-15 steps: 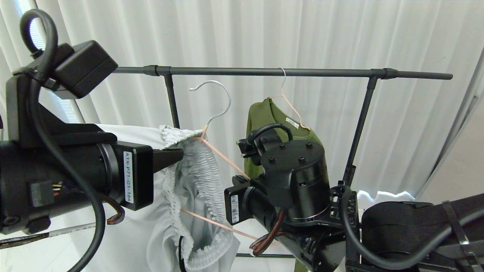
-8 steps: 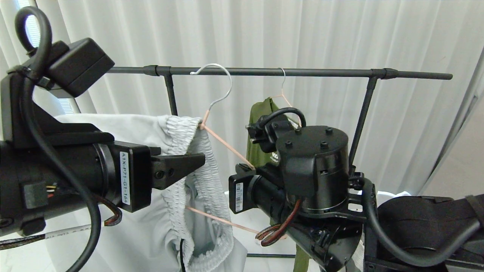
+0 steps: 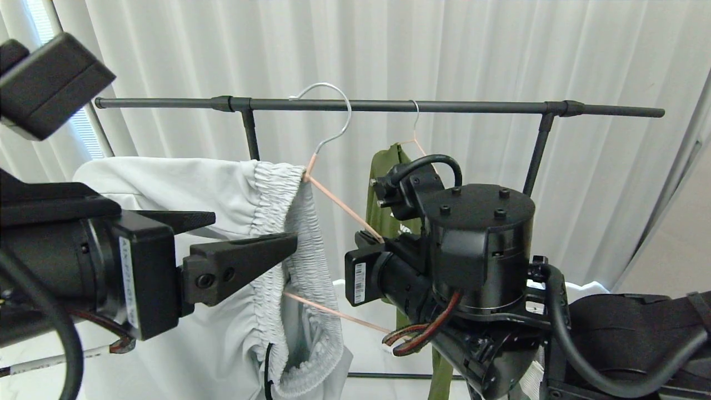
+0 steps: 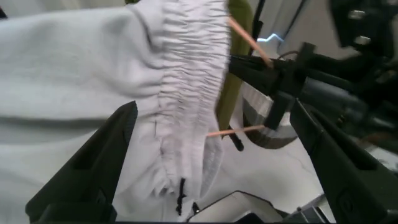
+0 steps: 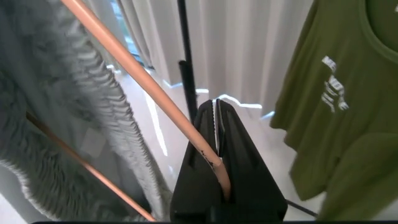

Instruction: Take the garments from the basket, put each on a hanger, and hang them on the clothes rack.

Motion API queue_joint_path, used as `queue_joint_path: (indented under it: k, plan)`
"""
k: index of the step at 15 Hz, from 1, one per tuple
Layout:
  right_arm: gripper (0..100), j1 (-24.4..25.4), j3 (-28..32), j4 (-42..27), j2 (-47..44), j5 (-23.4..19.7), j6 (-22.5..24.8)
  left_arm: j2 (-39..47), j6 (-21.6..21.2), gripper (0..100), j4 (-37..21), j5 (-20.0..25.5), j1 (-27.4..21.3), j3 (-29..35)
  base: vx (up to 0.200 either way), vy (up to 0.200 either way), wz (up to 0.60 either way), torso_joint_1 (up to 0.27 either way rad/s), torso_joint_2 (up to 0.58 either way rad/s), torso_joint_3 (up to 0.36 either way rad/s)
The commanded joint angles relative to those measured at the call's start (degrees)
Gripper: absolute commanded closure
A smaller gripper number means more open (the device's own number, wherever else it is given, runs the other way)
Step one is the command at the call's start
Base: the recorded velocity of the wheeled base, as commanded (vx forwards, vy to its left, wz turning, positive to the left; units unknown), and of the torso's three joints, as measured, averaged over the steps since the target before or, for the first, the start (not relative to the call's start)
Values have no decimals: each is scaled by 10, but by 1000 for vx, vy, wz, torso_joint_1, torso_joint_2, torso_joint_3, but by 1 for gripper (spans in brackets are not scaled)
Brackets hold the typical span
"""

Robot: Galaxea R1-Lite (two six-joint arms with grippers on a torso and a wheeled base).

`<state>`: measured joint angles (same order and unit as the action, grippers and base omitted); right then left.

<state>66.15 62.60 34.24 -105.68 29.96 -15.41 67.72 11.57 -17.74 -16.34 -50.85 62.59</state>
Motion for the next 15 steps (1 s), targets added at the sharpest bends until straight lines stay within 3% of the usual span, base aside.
queue_joint_path:
  k: [1, 2, 4, 8, 11, 13, 15]
  plan:
    - [100, -17, -34, 0, 21, -1, 15, -59, -38, 0, -1, -1, -29, -55, 0, 0, 0, 0, 0, 0]
    - [100, -28, -56, 0, 36, -2, 26, -87, -85, 0, -1, -1, -29, -88, 0, 0, 0, 0, 0, 0]
    - [100, -37, -107, 3, 64, -3, 41, -106, -129, 0, -1, -1, -27, -106, 0, 0, 0, 0, 0, 0]
    - [100, -35, -222, 56, 119, -6, 85, -87, -134, 0, 25, 3, -26, -102, 0, 0, 0, 0, 0, 0]
    - [100, -32, -301, 90, 157, -22, 123, -75, -146, 0, 31, 61, -23, -106, 0, 0, 0, 0, 0, 0]
    - [100, -17, -355, 111, 186, -37, 153, -66, -190, 0, 31, 159, -8, -131, 0, 0, 0, 0, 0, 0]
    - [100, 7, -378, 114, 200, -37, 163, -49, -217, 0, 31, 199, -2, -152, 0, 0, 0, 0, 0, 0]
